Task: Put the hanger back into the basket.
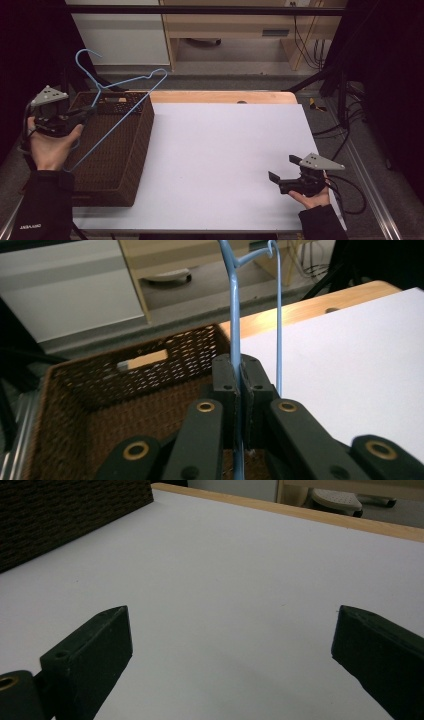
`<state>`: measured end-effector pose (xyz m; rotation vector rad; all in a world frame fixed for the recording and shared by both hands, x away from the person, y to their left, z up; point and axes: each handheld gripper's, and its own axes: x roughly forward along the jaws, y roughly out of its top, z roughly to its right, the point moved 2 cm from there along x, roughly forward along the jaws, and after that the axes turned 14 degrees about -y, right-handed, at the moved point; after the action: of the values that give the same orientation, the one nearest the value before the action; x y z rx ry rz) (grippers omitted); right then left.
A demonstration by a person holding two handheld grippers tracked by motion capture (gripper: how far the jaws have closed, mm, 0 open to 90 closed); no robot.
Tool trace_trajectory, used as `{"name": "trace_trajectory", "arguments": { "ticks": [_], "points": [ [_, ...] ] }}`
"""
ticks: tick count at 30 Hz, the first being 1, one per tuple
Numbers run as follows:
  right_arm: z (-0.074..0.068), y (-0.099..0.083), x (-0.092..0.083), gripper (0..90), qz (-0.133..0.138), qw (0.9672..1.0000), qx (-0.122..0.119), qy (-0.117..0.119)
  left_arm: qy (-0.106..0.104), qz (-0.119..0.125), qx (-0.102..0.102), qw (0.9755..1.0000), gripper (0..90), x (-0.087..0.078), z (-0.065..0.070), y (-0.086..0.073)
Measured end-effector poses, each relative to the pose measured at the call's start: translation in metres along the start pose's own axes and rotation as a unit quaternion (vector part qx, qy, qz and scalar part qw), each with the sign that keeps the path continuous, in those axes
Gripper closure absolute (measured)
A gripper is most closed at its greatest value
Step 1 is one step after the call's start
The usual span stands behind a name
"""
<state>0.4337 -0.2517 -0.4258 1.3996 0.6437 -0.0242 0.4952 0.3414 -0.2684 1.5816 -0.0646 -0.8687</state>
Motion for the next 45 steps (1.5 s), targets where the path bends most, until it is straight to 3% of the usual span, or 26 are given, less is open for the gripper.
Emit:
{"name": "trace_trajectory", "arguments": {
  "ticks": [11, 17, 25, 33, 45],
  "points": [
    [-0.001, 0.0, 0.0, 3.1, 0.001, 1.0, 0.002, 0.003, 0.016, 0.008, -0.014, 0.9997, 87.2, -0.011, -0.028, -0.016],
    [-0.001, -0.001, 0.001, 3.1, -0.003, 1.0, 0.001, 0.001, 0.038, 0.001, -0.01, 0.9992, 87.2, -0.014, -0.043, -0.025],
    [-0.001, -0.001, 0.002, 3.1, -0.003, 1.0, -0.002, -0.001, 0.039, -0.001, -0.019, 0.999, 87.2, -0.018, -0.063, -0.046],
    [-0.001, -0.001, 0.002, 3.1, -0.005, 1.0, -0.002, -0.002, 0.03, -0.016, -0.012, 0.9993, 87.2, -0.018, -0.069, -0.065],
    [-0.002, -0.002, 0.003, 3.1, -0.007, 1.0, -0.001, -0.003, 0.023, -0.043, -0.014, 0.9987, 87.2, -0.002, -0.07, -0.092]
  ]
}}
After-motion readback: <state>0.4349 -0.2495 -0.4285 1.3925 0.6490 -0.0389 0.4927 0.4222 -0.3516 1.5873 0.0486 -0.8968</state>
